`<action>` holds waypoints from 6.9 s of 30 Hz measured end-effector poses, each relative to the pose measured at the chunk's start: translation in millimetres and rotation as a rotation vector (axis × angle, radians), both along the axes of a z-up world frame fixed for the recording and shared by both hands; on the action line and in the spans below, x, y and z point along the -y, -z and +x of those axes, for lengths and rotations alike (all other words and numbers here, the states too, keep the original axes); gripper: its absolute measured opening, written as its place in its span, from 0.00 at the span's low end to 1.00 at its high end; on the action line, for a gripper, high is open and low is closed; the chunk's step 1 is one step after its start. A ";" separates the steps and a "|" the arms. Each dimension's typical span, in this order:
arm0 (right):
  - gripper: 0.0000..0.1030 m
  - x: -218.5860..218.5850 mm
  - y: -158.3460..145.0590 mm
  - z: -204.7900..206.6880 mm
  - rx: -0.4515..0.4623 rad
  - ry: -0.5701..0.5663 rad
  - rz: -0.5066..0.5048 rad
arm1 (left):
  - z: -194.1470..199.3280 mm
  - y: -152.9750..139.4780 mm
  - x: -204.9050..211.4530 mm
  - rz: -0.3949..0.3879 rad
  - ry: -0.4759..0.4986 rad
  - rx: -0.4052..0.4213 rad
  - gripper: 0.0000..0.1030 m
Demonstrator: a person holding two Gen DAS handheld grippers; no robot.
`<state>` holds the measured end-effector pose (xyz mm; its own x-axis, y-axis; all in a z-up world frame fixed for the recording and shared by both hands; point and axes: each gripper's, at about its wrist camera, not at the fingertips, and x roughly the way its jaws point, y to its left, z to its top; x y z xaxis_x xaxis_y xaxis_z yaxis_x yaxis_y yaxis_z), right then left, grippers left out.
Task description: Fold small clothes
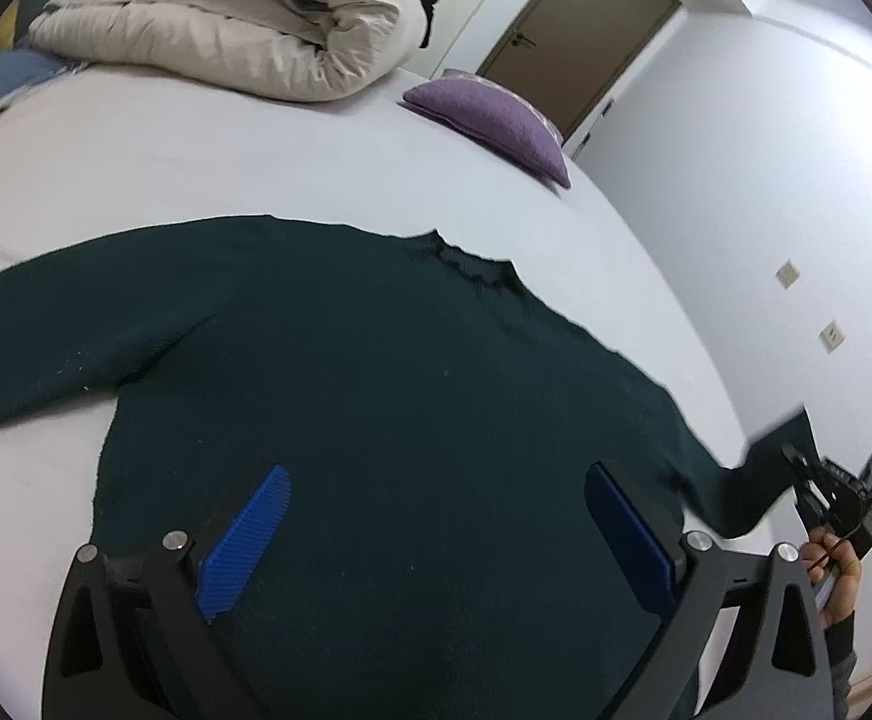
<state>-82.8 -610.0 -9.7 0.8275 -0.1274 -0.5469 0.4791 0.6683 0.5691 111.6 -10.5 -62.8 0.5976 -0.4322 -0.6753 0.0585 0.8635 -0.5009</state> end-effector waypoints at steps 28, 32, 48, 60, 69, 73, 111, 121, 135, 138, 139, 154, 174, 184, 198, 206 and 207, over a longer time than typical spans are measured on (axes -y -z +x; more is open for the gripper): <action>0.65 -213.0 93.5 53.0 -0.008 -0.442 0.260 | 104.2 68.5 52.2 0.035 0.076 -0.212 0.44; 0.63 -167.7 110.5 43.8 0.008 -0.346 0.376 | 113.5 60.7 51.0 0.071 0.080 -0.204 0.10; 0.22 -79.0 152.3 60.5 0.135 -0.153 0.538 | 135.6 79.0 14.6 0.074 -0.019 -0.029 0.10; 0.26 -97.6 127.4 58.1 -0.052 -0.224 0.422 | 134.5 64.8 19.1 0.121 0.019 0.016 0.10; 0.27 -95.9 118.3 57.5 -0.122 -0.239 0.337 | 140.6 72.6 22.5 0.176 0.026 0.002 0.11; 0.28 -90.7 87.3 46.4 -0.073 -0.163 0.218 | 133.7 79.8 10.2 0.115 0.000 0.002 0.14; 0.18 -140.8 48.9 79.1 -0.217 -0.335 -0.254 | 118.6 63.0 -37.7 -0.017 -0.016 0.007 0.78; 0.95 -264.8 -57.5 6.3 0.088 -0.385 -0.522 | -18.7 45.0 -210.3 -0.138 -0.379 0.000 0.82; 0.94 -369.6 -33.9 1.6 0.048 -0.702 -0.099 | -106.5 106.9 -341.0 -0.525 -0.873 -0.036 0.81; 0.90 -375.2 -26.5 4.2 0.037 -0.690 -0.051 | -98.2 112.3 -353.8 -0.556 -0.925 -0.020 0.67; 0.89 -374.3 -24.4 7.1 0.036 -0.687 -0.034 | -93.8 115.5 -360.0 -0.559 -0.947 -0.024 0.55; 0.82 -305.2 0.5 -2.6 0.039 -0.591 0.015 | 5.0 -7.8 -224.6 -0.117 -0.494 0.124 0.08; 0.84 -209.5 69.8 16.1 -0.090 -0.512 0.179 | -30.7 31.2 56.9 0.195 0.146 0.120 0.83; 0.72 -318.8 99.0 137.0 -0.311 -0.706 0.051 | -37.2 16.4 -74.3 0.087 -0.115 0.121 0.80; 0.06 -358.8 8.3 134.7 -0.170 -0.813 -0.293 | -12.8 6.4 -117.9 0.055 -0.238 0.148 0.80; 0.06 -290.3 -12.4 170.8 -0.116 -0.754 -0.354 | 37.0 14.3 -107.7 0.130 -0.240 0.118 0.78; 0.06 -279.5 -2.4 175.8 -0.140 -0.745 -0.346 | 45.2 18.3 -106.9 0.132 -0.236 0.105 0.76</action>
